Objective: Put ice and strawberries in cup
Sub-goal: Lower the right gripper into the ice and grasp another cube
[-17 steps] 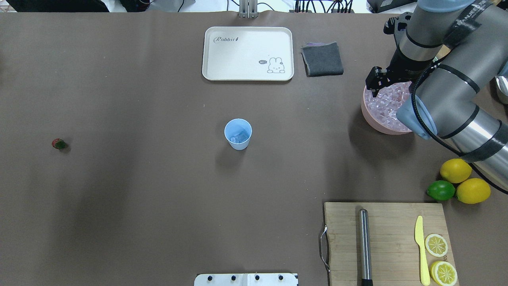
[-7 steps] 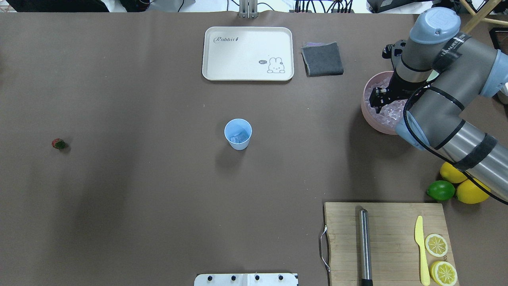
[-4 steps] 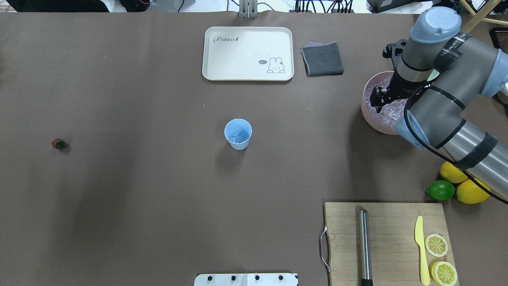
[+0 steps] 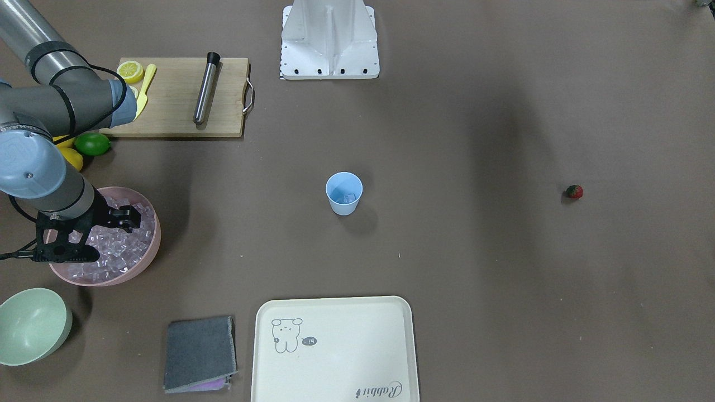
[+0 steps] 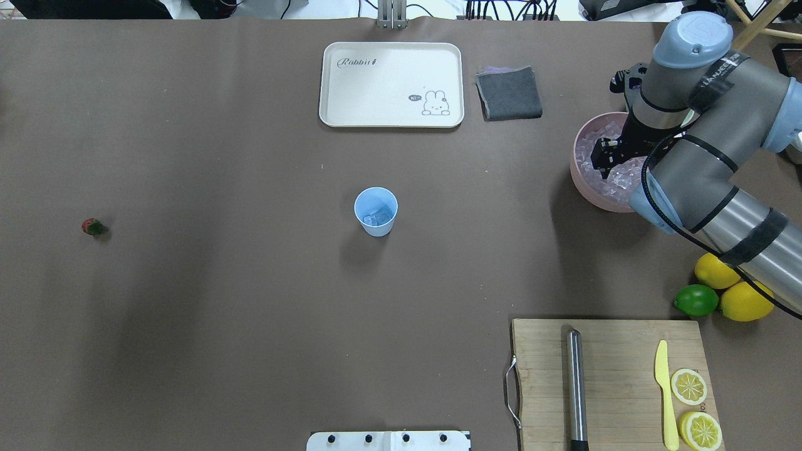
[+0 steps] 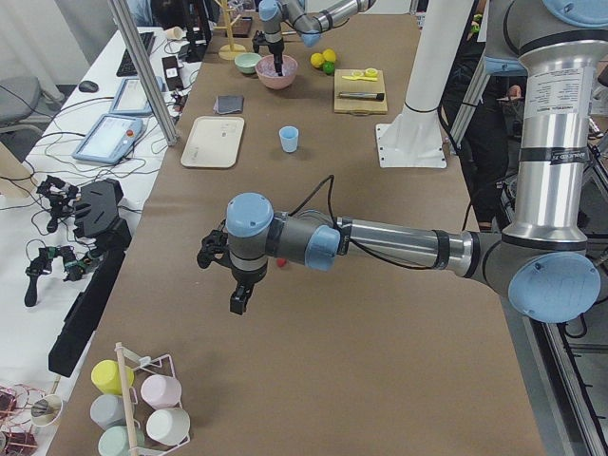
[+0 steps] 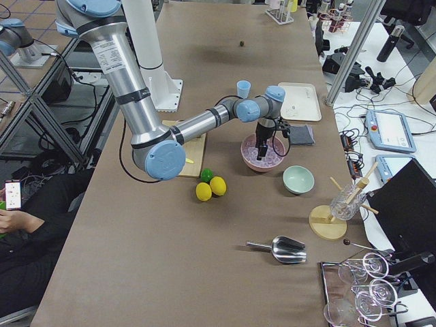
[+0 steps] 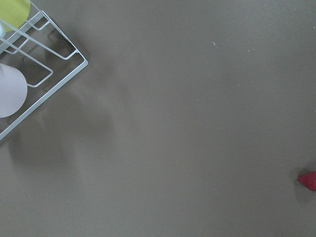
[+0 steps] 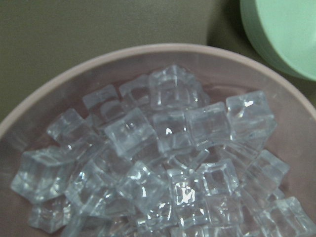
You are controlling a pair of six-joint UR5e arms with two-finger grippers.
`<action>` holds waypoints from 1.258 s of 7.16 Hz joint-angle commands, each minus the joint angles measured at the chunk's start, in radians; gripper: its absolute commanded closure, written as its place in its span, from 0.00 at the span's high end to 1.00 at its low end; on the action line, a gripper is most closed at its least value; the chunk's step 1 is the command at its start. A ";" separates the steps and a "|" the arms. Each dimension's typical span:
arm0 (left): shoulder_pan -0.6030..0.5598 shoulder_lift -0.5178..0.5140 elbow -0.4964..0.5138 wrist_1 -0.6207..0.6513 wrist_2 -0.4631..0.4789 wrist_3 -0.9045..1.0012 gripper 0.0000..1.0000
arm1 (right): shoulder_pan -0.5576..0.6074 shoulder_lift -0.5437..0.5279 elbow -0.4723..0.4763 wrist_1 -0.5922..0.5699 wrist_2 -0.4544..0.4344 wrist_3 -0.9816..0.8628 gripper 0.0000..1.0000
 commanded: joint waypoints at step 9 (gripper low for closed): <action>0.005 -0.008 -0.002 0.000 0.001 -0.002 0.98 | 0.092 0.025 0.018 -0.014 0.049 -0.096 0.00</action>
